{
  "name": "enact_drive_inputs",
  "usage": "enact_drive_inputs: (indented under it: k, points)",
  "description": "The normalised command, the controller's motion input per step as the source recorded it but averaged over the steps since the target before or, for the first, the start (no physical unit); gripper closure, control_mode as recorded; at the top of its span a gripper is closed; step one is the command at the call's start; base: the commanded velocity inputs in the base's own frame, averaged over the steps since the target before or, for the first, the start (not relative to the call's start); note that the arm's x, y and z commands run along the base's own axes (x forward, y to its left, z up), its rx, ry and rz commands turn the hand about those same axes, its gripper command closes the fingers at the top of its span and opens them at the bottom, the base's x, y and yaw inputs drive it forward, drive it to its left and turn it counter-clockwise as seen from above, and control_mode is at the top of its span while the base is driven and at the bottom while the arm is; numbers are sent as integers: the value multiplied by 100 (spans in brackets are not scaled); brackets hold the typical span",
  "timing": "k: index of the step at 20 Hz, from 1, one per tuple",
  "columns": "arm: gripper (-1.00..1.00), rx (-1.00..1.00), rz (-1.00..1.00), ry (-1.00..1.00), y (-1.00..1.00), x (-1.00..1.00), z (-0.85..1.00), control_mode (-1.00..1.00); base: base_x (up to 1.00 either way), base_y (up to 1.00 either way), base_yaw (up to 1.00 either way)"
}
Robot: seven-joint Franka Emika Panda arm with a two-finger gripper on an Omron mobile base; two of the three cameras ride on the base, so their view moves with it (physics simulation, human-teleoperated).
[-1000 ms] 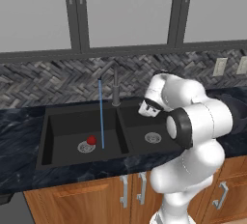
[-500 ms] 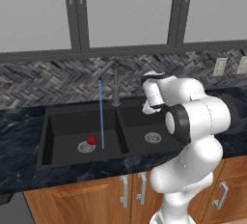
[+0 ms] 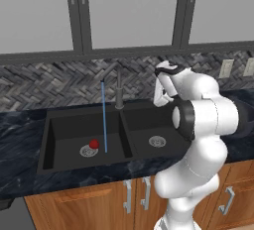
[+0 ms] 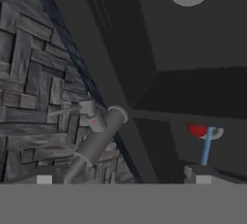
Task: Dump the tomato from the pot into the sink. Then turn on the water and wash the tomato. Then turn off the water and put the tomato back in the pot.
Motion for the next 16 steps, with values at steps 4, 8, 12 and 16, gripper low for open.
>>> enact_drive_inputs:
  k: [4, 8, 12, 16]
  points:
    - [-100, 0, 27, -5, 0, 0, -42, -100, 0, 0, 0]
    - [-100, 0, 20, 0, 0, 3, -53, -100, 0, 0, 0]
    - [-100, 0, 6, -3, 12, 10, -43, -100, 0, 0, 0]
    - [-100, 0, 0, -5, 20, 16, -29, -100, 0, 0, 0]
